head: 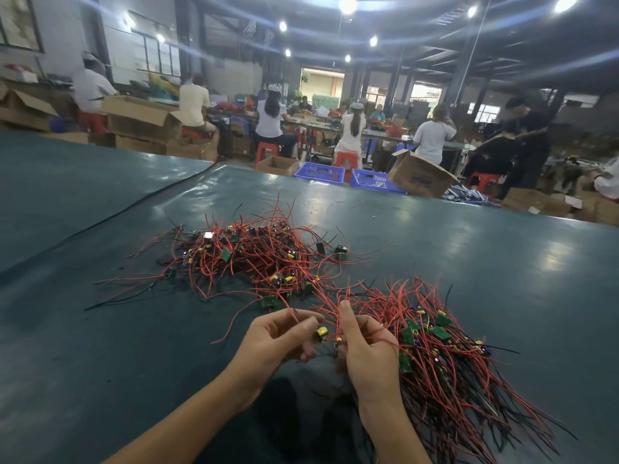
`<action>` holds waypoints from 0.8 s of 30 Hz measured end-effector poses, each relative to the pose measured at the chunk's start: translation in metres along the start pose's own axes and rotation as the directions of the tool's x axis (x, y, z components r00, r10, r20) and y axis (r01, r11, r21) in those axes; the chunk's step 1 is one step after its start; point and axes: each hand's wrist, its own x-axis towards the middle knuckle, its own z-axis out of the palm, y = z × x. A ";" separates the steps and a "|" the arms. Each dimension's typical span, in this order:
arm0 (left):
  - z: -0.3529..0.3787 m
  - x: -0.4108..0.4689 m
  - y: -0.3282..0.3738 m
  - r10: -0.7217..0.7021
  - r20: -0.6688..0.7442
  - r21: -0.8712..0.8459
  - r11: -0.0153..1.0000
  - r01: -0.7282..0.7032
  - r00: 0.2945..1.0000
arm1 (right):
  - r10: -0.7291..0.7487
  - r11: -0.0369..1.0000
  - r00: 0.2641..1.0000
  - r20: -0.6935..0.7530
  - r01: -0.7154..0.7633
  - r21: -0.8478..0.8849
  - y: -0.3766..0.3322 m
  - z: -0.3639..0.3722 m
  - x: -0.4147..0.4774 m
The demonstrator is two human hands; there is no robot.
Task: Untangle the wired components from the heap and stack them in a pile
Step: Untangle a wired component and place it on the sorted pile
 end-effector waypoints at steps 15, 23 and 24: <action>0.000 0.000 -0.003 0.096 -0.032 0.172 0.981 -0.089 0.995 | -0.032 0.996 0.991 0.133 0.043 -0.080 0.002 0.003 -0.003; -0.001 -0.001 -0.004 0.136 0.011 0.261 0.956 -0.134 0.991 | -0.033 0.977 0.995 0.095 0.052 -0.205 0.001 0.004 -0.004; 0.000 -0.001 -0.004 0.140 0.005 0.264 0.955 -0.136 0.990 | -0.023 0.981 0.997 0.074 0.036 -0.190 0.000 0.004 -0.004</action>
